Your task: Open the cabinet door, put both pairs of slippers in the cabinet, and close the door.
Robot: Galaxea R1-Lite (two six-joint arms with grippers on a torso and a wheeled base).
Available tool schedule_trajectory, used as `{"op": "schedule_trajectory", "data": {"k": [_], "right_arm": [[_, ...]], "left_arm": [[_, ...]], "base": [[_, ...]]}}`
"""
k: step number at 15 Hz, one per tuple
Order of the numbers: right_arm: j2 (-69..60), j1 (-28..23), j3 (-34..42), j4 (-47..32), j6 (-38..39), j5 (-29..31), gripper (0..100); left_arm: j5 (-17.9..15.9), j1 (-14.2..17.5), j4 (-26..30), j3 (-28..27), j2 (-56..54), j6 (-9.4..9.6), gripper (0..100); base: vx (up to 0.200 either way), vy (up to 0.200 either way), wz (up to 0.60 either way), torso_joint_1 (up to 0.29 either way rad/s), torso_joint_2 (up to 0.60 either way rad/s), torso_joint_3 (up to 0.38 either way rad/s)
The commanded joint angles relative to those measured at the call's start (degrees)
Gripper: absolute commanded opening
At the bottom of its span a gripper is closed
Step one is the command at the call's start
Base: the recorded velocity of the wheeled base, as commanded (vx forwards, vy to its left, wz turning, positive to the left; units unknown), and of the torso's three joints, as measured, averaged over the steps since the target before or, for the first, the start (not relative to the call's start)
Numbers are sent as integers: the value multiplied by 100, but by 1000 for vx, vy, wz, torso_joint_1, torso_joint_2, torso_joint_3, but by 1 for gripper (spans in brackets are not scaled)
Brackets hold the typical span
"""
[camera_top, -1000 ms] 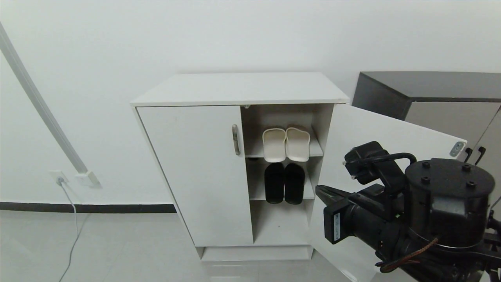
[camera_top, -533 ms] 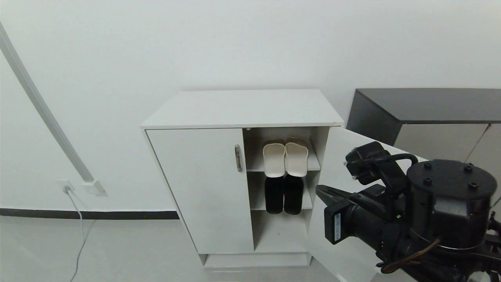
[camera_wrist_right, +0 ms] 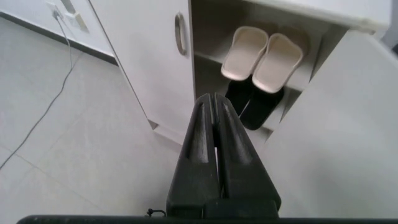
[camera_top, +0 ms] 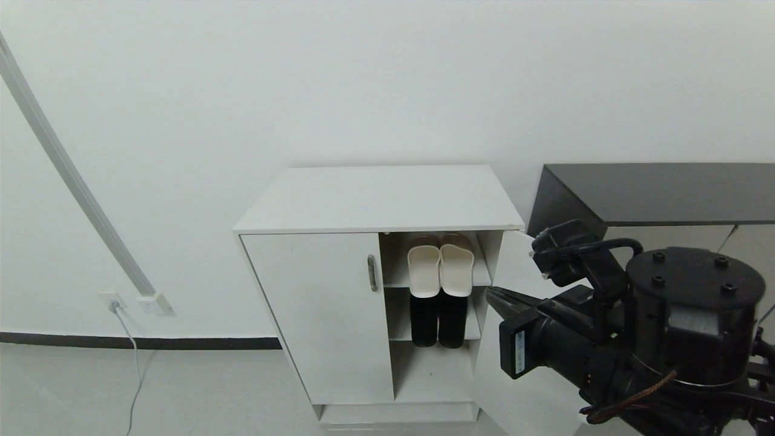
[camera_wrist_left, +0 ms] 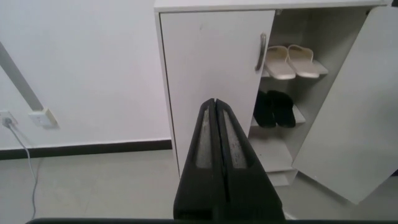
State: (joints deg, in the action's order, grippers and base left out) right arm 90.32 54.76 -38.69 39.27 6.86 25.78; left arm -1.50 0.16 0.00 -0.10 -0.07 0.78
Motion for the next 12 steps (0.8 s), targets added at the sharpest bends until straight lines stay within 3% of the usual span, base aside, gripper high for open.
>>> {"op": "schedule_trajectory", "data": {"k": [1, 5, 12], "right_arm": [[21, 0, 2, 2, -1, 6, 0], [21, -9, 11, 20, -1, 6, 0], [56, -80, 20, 46, -1, 6, 0]], "left_arm": [[1, 2, 0, 1, 7, 1, 0], [1, 2, 0, 1, 7, 10, 0], [1, 2, 0, 1, 7, 10, 0]], "base": [[0, 0, 0, 242, -574, -325], [0, 0, 0, 256, -588, -331], [0, 0, 0, 187, -398, -220]]}}
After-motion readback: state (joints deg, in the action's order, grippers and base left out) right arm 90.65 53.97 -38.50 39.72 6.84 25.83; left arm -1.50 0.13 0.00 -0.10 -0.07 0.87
